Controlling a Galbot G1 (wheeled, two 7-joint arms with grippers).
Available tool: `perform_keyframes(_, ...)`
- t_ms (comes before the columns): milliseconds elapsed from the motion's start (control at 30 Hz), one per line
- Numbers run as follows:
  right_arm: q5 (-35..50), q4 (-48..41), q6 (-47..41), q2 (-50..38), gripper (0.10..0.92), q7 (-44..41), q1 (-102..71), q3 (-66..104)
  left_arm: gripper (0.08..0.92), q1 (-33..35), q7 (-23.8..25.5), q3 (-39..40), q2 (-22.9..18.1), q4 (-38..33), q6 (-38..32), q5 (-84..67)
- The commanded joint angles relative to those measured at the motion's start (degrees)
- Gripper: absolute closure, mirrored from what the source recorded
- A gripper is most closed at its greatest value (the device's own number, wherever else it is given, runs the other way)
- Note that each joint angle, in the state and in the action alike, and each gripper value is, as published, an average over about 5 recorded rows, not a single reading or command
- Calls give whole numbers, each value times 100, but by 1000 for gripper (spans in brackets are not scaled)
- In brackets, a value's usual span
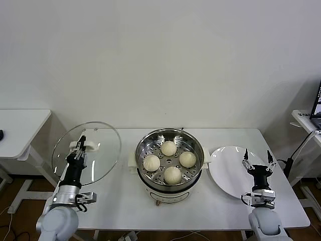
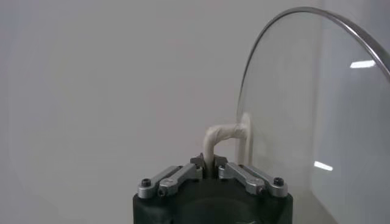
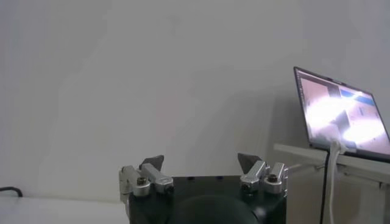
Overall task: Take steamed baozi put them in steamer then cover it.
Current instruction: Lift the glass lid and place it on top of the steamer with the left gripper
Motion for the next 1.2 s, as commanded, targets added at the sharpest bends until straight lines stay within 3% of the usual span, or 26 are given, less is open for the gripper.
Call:
perform_keyframes(33, -6, -69, -31, -16, 203, 11, 134, -26, 807, -169, 1458, 2033, -300, -2015, 1635, 946)
perform_keyframes(200, -32, -186, -38, 4, 203, 10, 182, -49, 807, -858, 1698, 3003, -569, -1257, 1976, 1281)
perform_keyframes(467, -113, -428, -62, 92, 203, 24, 321, -63, 807, -1494, 1728, 3801, -1056, -381, 2358, 1303)
perform_keyframes(733, -221, -631, -69, 239, 203, 35, 461, -77, 807, -1676, 1909, 4014, -1501, 118, 2594, 1824)
perform_keyframes(1200, -245, -868, -58, 250, 203, 19, 587, -69, 807, -1749, 1955, 4106, -1917, 818, 2588, 2350)
